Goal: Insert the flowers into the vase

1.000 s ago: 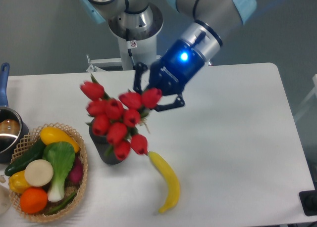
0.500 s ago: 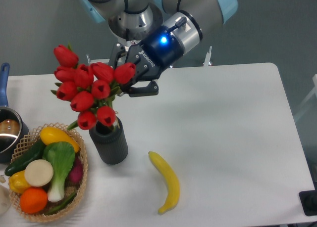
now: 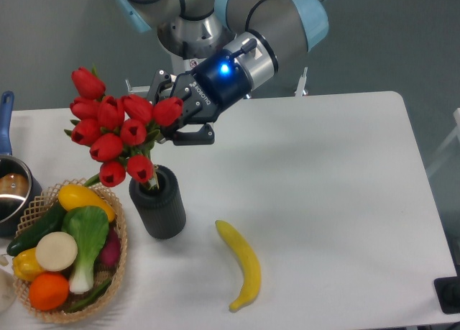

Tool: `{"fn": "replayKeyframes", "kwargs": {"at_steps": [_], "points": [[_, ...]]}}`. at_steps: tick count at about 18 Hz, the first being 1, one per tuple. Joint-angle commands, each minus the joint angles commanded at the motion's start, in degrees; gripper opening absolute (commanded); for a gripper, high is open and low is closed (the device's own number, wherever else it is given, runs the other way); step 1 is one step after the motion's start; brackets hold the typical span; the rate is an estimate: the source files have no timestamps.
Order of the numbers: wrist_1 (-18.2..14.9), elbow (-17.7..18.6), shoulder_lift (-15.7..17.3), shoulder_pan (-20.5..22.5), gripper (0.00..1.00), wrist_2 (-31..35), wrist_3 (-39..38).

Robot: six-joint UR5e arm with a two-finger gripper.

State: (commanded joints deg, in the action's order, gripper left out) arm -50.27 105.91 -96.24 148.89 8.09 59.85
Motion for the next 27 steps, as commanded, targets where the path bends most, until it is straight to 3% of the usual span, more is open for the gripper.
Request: {"fn": "replayKeyframes", "kwargs": {"at_steps": [3,9,14,17,18,21,27], "points": [[0.09,1.49,-0.17,-0.09,0.00,0.09,1.66],[0.00,7.90,-1.93,-0.09,0.00,0.61,11.68],[0.09,9.49,-3.68,-0.09,0.16,0.88,13.71],[0.09,10.11,-5.00,-0.09,0.32,0.88,15.29],[0.09,10.46,-5.10,-0.09,0.42,0.88,15.38],[0.09,12.04,-5.01,0.44,0.99,0.97,15.38],[0.09,14.15,-3.08,3.16,1.00,3.32,15.47]]}}
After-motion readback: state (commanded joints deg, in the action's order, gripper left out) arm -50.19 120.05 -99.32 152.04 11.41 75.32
